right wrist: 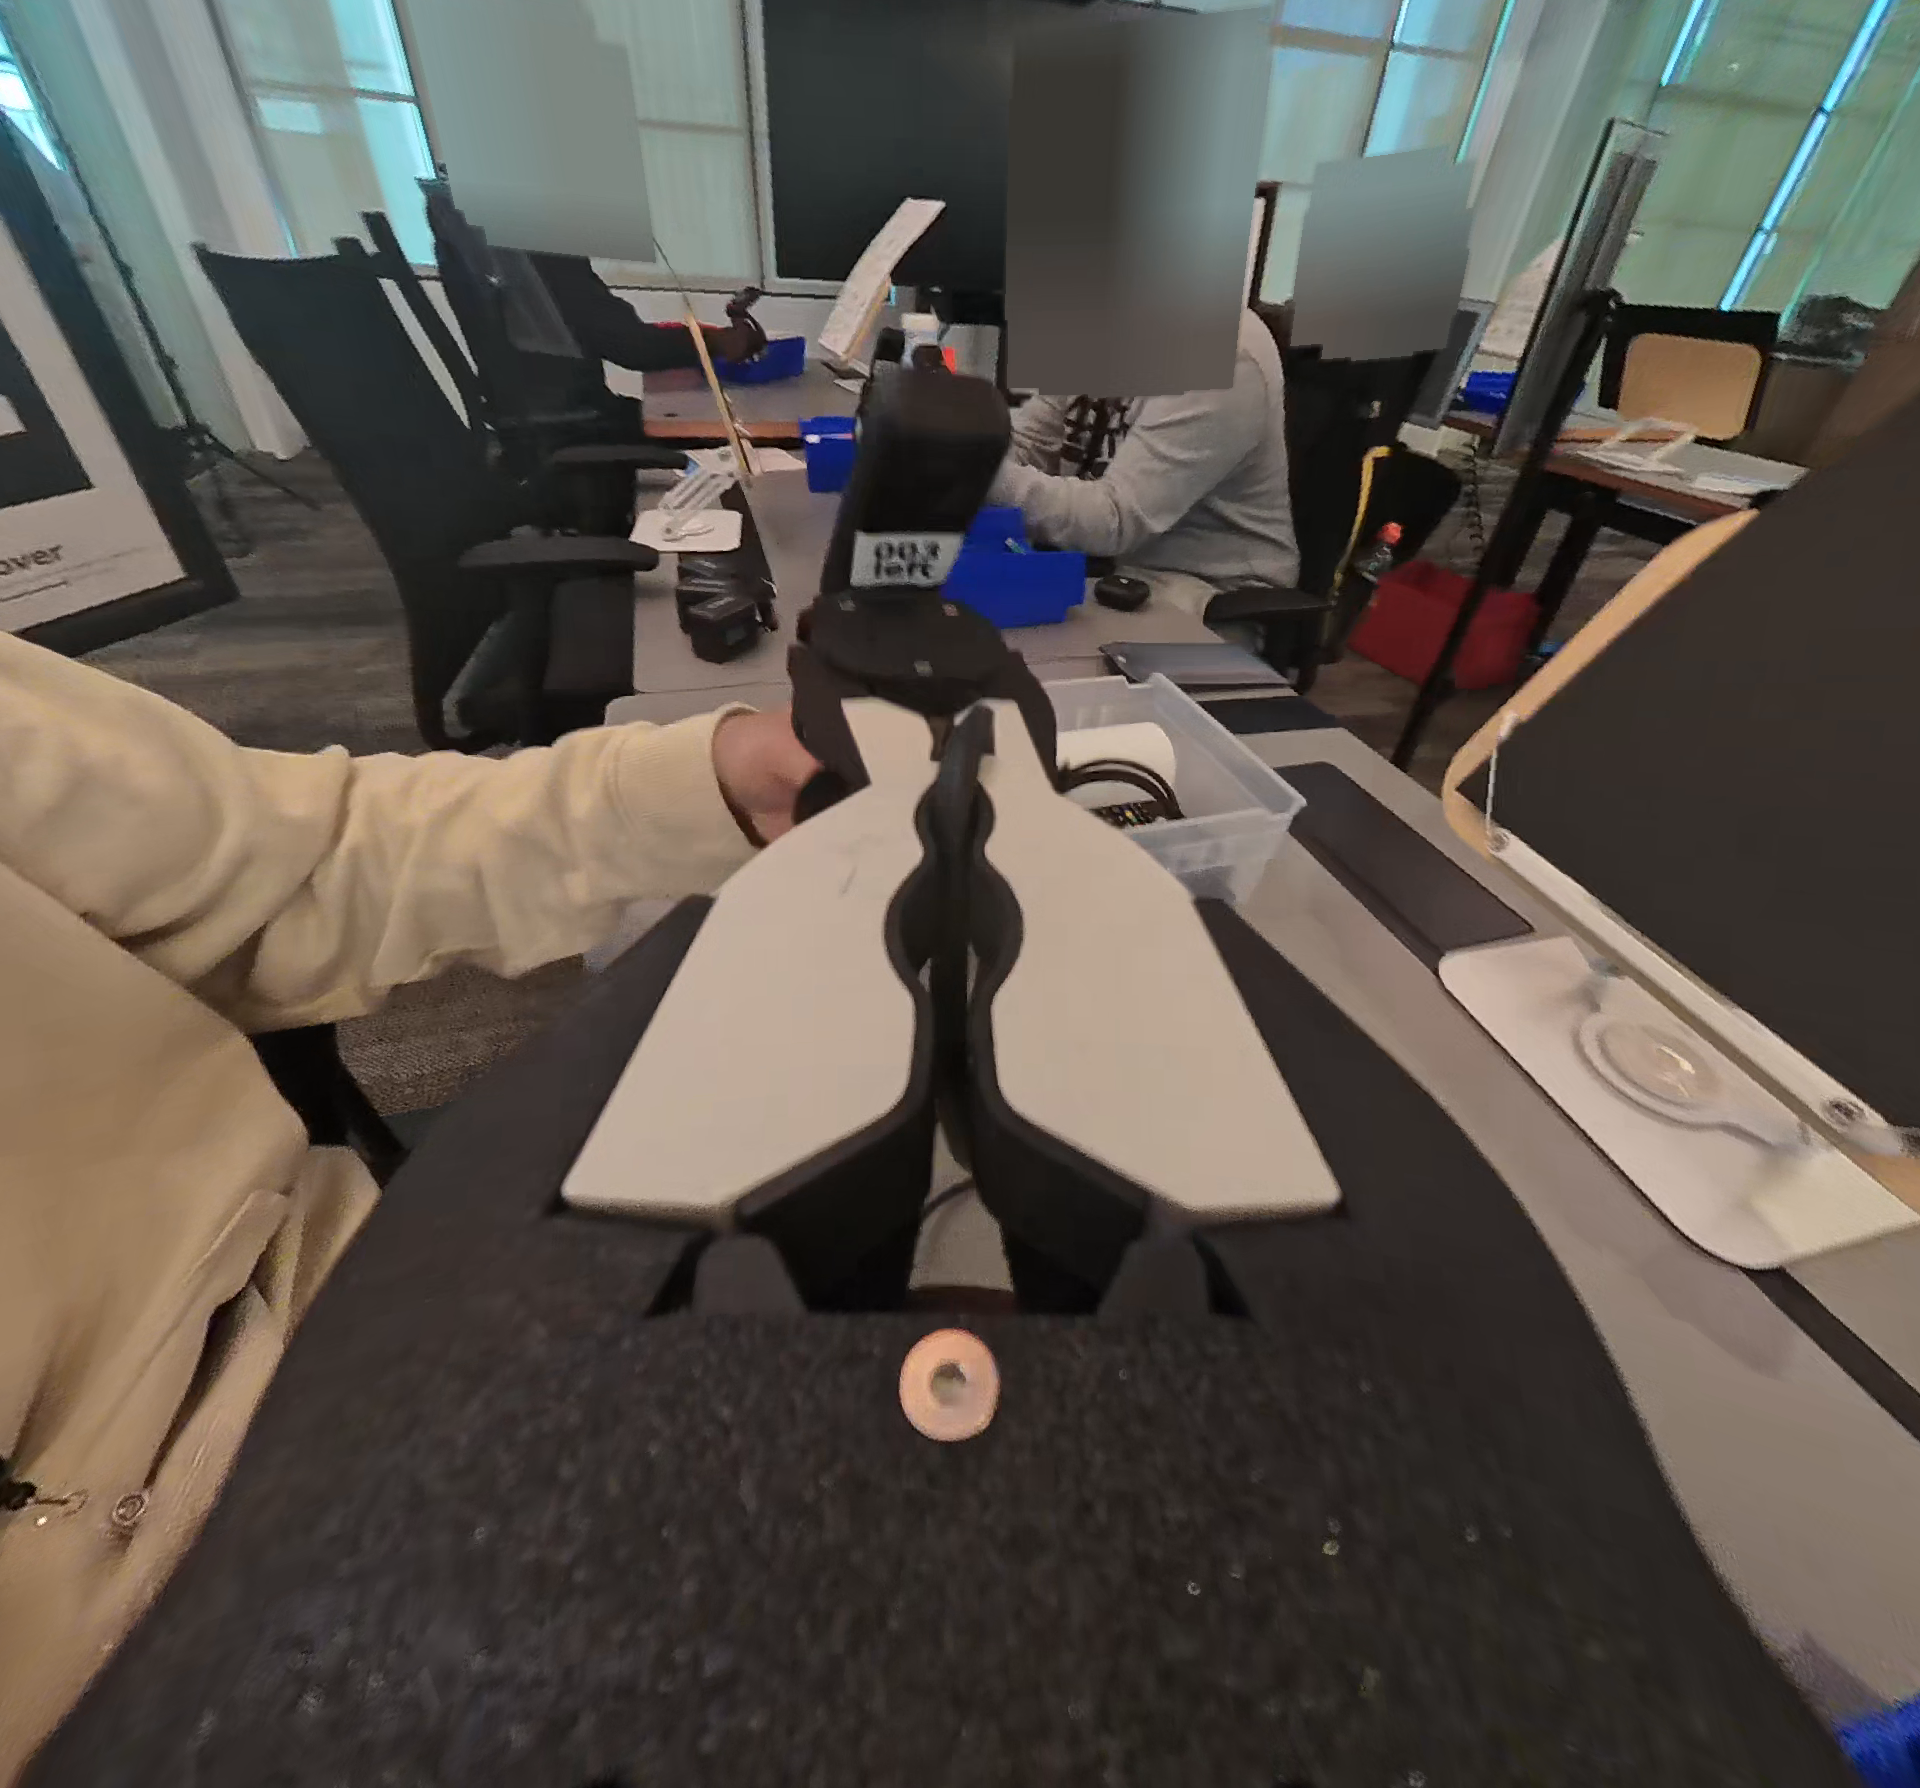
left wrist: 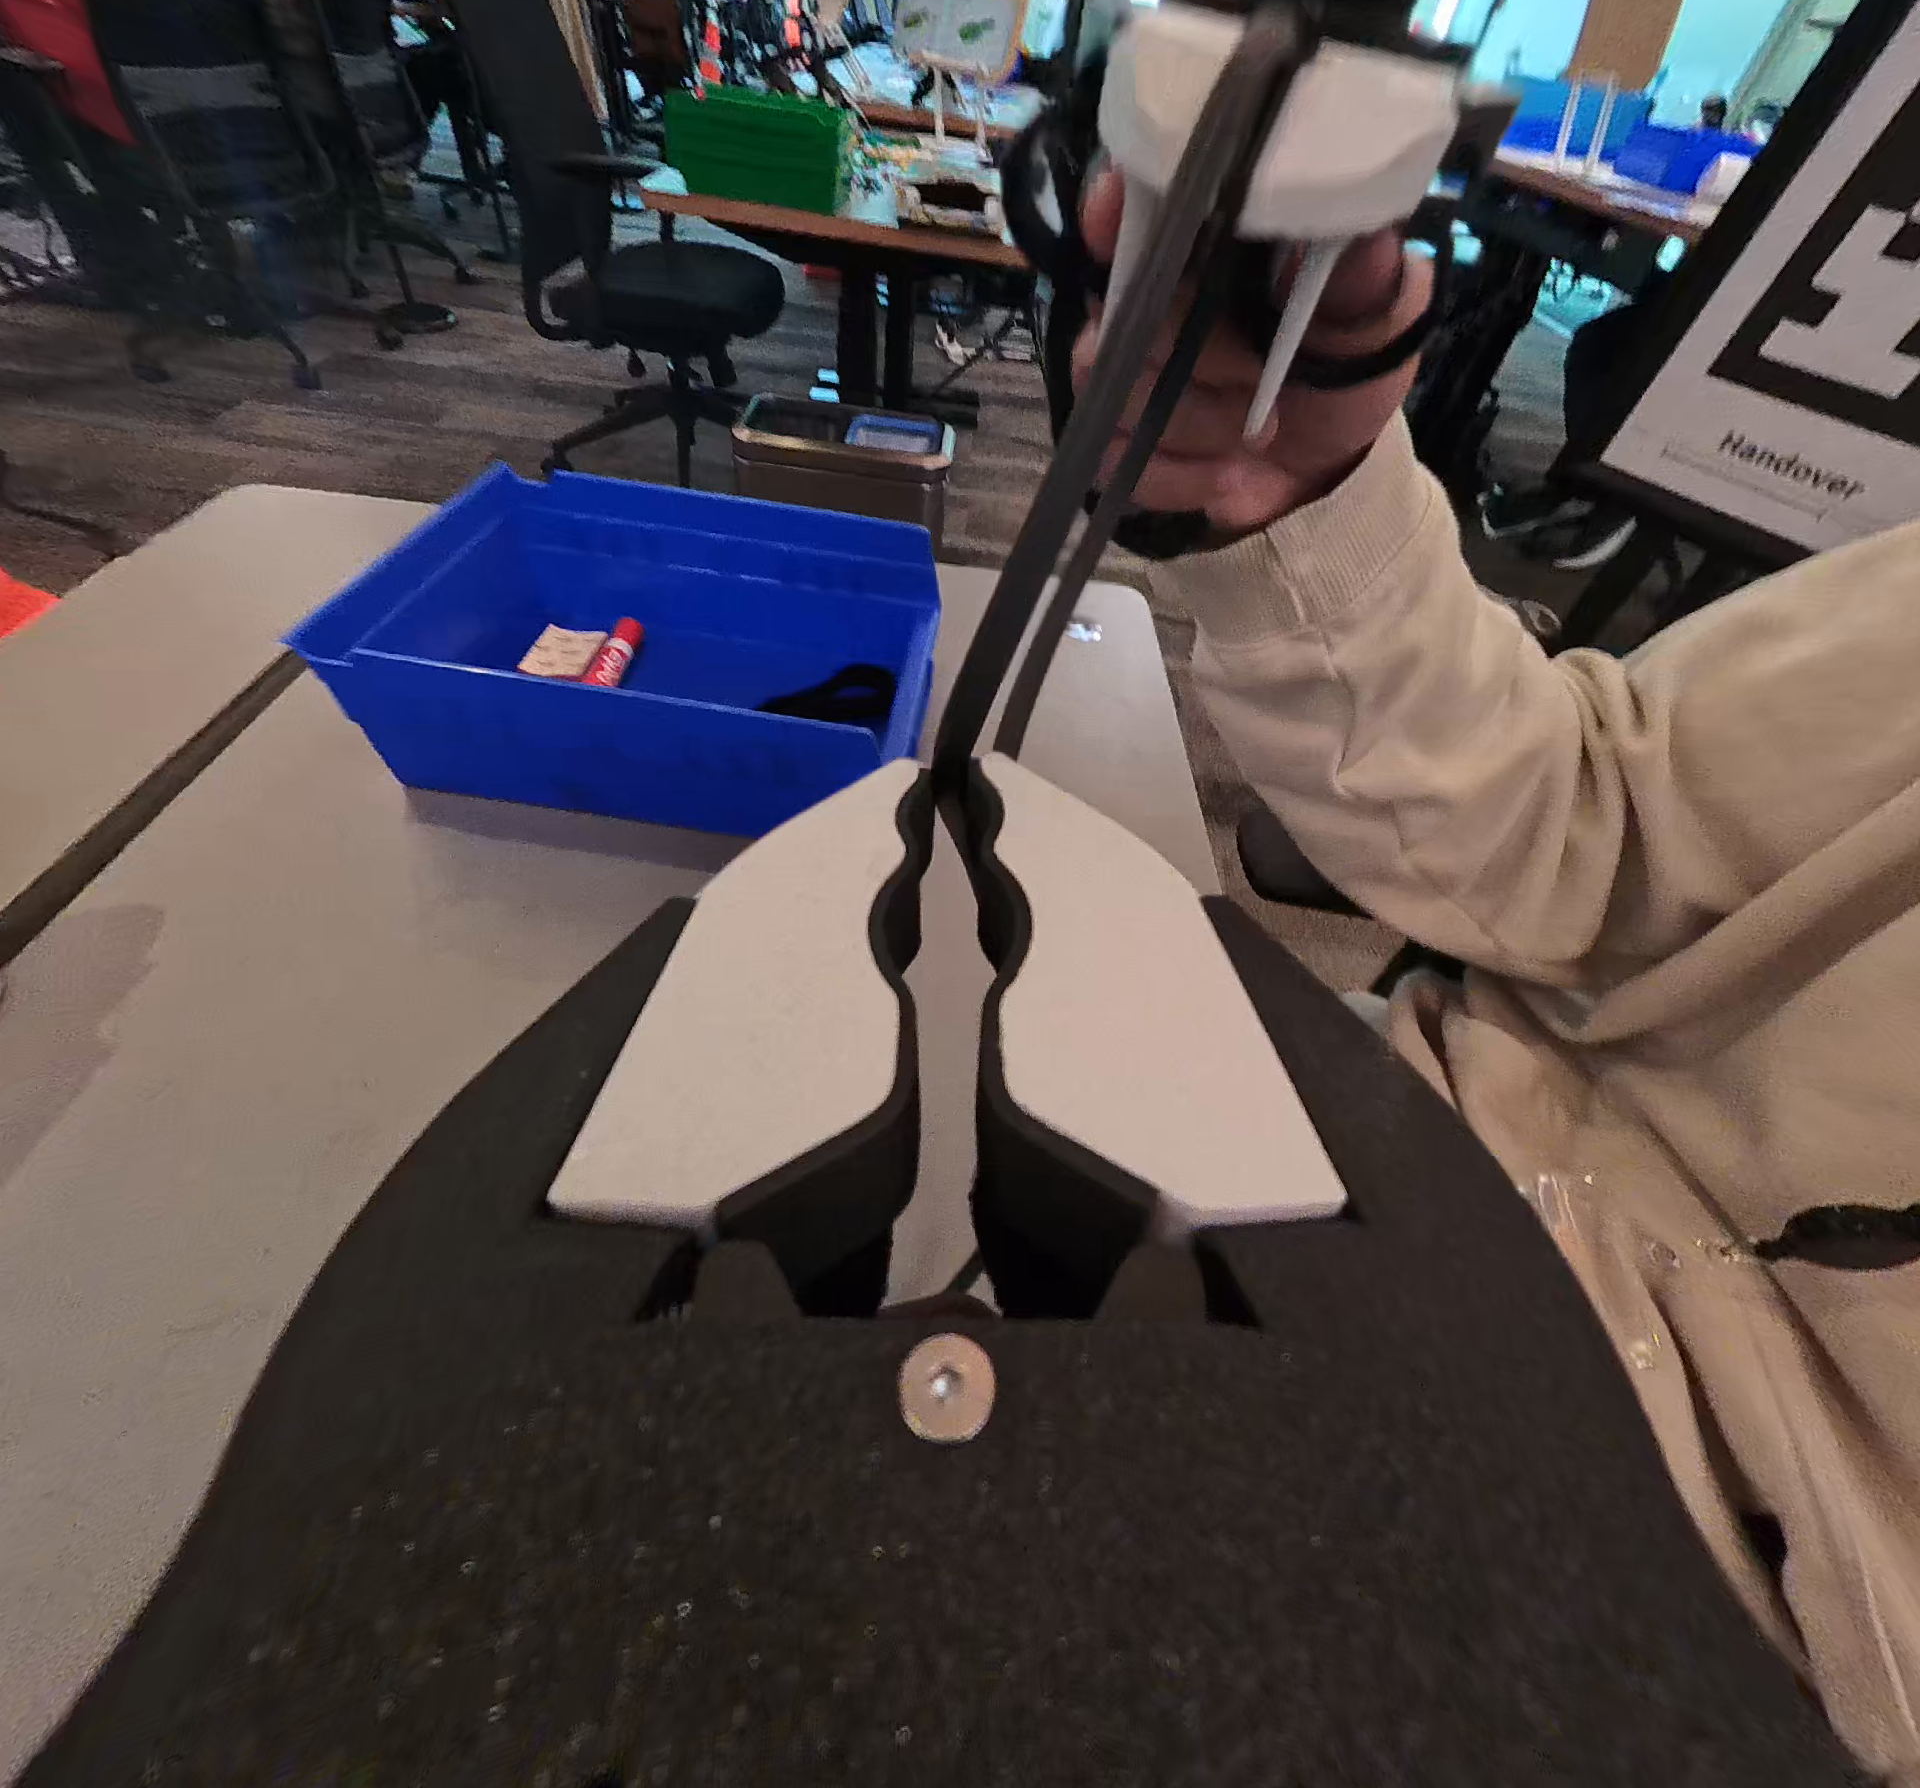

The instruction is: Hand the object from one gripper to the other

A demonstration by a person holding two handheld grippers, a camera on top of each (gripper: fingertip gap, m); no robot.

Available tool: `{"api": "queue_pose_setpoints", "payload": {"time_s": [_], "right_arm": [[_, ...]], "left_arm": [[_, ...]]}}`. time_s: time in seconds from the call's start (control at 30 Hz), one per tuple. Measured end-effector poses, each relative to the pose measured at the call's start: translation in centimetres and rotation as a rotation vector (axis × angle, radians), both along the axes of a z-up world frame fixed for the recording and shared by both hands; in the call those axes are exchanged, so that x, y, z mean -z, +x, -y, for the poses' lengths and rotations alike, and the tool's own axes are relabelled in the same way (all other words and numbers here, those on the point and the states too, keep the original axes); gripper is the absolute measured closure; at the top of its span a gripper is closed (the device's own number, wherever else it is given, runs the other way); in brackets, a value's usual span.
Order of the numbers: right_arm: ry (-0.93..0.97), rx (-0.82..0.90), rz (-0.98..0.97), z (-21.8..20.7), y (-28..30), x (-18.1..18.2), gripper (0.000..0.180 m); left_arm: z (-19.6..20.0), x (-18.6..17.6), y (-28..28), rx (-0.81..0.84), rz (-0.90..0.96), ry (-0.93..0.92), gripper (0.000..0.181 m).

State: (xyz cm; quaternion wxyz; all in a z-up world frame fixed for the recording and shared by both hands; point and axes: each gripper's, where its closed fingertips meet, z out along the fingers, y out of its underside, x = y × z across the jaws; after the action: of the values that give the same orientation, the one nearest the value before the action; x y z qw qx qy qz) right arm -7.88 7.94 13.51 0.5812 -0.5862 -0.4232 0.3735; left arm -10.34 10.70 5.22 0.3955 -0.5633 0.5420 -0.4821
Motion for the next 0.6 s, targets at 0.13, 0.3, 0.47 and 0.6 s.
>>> {"api": "queue_pose_setpoints", "payload": {"time_s": [0.13,0.3,0.47,0.6], "right_arm": [[-0.084,-0.028,0.074,-0.1,-0.4,2.1,0.174],[-0.099,0.029,0.142,-1.6,-0.6,4.1,0.149],[-0.066,0.029,0.207,-2.6,-0.6,6.5,0.139],[-0.188,-0.035,0.076,-3.9,-2.7,7.8,0.139]], "left_arm": [[-1.7,-1.6,-1.4,-0.096,0.035,0.012,0.176],[-3.2,-4.1,-3.7,-0.192,0.092,0.014,0.177],[-2.6,-6.9,-5.7,-0.188,0.176,0.025,0.177],[-1.2,-8.7,-6.6,-0.135,0.239,0.025,0.177]]}}
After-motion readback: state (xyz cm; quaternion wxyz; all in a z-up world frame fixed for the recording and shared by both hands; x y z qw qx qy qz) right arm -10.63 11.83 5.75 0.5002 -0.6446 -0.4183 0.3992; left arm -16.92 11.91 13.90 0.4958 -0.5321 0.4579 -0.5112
